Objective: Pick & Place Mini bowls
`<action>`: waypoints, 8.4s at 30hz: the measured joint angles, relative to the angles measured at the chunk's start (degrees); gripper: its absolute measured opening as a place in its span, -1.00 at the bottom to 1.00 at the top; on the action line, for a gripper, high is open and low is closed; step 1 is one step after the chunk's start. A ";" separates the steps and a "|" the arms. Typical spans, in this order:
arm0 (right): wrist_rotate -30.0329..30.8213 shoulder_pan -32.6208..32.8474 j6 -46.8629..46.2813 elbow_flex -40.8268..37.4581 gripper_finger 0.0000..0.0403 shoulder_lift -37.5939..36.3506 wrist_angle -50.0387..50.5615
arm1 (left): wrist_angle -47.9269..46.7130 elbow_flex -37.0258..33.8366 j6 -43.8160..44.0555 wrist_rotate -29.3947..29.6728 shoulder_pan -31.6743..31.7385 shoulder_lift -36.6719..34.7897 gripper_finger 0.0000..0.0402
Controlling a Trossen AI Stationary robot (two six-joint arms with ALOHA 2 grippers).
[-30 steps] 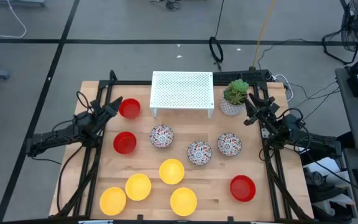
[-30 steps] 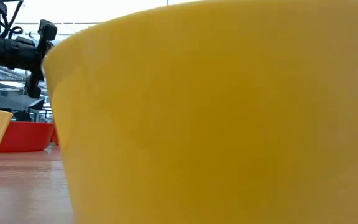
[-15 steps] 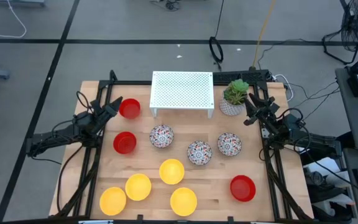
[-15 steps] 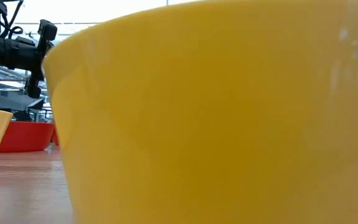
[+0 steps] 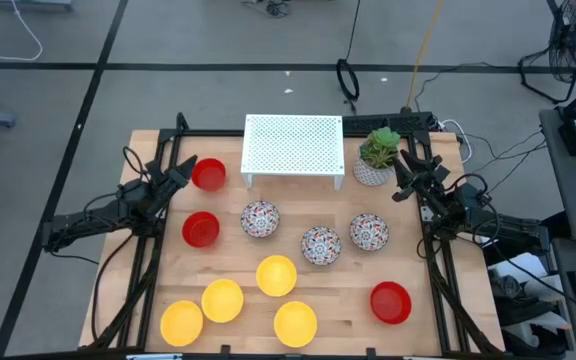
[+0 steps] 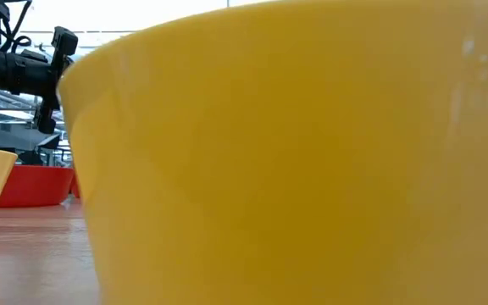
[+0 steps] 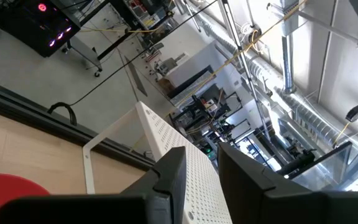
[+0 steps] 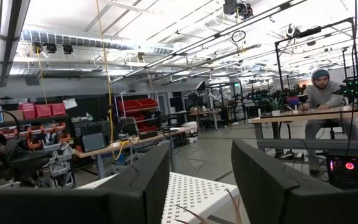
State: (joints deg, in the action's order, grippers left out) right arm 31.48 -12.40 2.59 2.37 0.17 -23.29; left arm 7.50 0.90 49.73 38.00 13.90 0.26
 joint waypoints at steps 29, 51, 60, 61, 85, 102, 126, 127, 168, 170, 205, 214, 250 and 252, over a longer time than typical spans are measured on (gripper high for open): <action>-0.02 -0.01 0.00 -0.02 -0.21 0.01 -0.02 | -0.02 0.01 0.01 0.02 0.02 0.01 -0.54; -0.02 -0.02 -0.09 0.00 -0.21 0.01 -0.02 | 0.00 0.01 0.00 0.00 0.01 0.01 -0.54; -0.02 0.00 -1.95 -0.01 -0.21 0.02 -0.47 | 0.01 0.01 -0.02 0.00 -0.01 -0.01 -0.54; -0.02 0.02 -2.00 0.00 -0.21 0.04 -0.64 | 0.01 0.00 -0.02 0.02 0.01 0.01 -0.54; -0.22 0.02 -6.27 2.67 -0.21 7.15 -2.76 | 0.01 0.01 -0.02 0.01 -0.01 0.01 -0.54; -6.30 3.37 -5.92 25.23 -0.21 34.15 15.92 | 0.01 0.01 0.00 0.00 0.00 0.01 -0.54; -33.28 25.57 -52.94 50.18 -0.21 67.86 61.65 | 0.00 0.01 0.01 0.00 0.00 0.01 -0.54; -33.14 26.49 -53.24 50.18 -0.21 68.72 61.61 | 0.00 0.01 -0.01 0.00 0.00 -0.01 -0.54; -20.69 32.41 -40.94 47.58 -0.80 85.30 70.19 | 0.01 0.01 0.01 0.02 -0.01 -0.01 -0.54; -20.41 32.46 -40.93 47.74 -0.94 85.19 70.03 | 0.01 0.01 0.00 0.01 -0.01 0.00 -0.54; -21.32 -9.42 -5.35 83.66 -0.98 88.83 65.88 | -0.17 0.01 -0.02 0.01 -0.01 0.05 -0.54; -21.11 -15.65 -4.48 96.49 -0.97 100.38 77.26 | -0.19 0.00 -0.02 0.01 -0.01 0.05 -0.54; -21.07 -15.78 1.57 94.84 -0.95 102.20 72.15 | -0.19 -0.01 -0.01 0.01 0.00 0.05 -0.54; -21.06 -15.78 1.57 94.84 -0.93 102.20 71.42 | -0.19 0.01 0.00 0.02 0.01 0.05 -0.54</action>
State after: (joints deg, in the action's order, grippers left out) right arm 10.42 -28.18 4.16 97.21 102.37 48.13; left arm 7.31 0.91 49.73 38.02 13.91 0.32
